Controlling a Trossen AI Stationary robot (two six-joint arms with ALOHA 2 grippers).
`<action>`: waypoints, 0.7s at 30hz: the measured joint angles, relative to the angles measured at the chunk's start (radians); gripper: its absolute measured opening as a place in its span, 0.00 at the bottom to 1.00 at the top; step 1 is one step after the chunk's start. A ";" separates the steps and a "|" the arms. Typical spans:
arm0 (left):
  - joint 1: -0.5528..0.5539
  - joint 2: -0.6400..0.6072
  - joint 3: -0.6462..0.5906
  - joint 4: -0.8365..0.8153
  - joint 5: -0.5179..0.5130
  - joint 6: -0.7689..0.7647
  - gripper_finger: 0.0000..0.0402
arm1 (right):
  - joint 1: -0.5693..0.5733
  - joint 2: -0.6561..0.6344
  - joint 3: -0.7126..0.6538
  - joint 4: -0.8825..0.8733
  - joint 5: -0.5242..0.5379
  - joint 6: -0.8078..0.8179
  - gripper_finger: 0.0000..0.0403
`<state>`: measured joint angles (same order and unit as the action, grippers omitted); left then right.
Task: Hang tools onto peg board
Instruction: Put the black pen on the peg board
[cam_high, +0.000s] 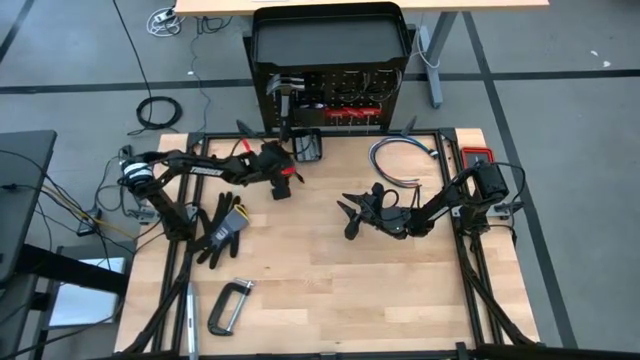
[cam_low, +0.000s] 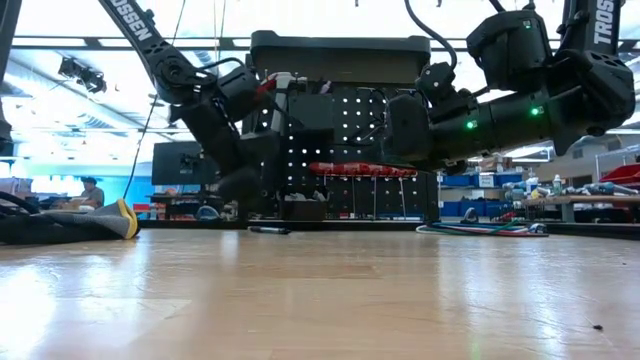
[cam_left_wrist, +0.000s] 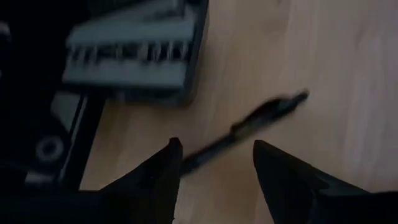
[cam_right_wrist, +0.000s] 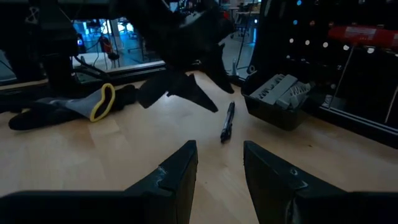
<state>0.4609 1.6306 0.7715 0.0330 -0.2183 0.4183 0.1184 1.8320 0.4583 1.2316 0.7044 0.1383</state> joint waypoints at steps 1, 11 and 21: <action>0.005 0.000 0.000 0.016 0.023 -0.001 0.51 | 0.000 0.000 0.000 0.000 0.000 0.000 0.35; 0.053 0.175 0.096 -0.040 0.164 -0.012 0.51 | 0.000 0.000 0.000 -0.004 0.000 0.000 0.35; 0.004 0.206 0.185 -0.337 0.381 -0.113 0.46 | 0.000 0.000 0.000 -0.006 0.000 -0.001 0.35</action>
<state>0.4648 1.8362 0.9562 -0.3035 0.1622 0.3057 0.1184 1.8320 0.4583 1.2251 0.7044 0.1371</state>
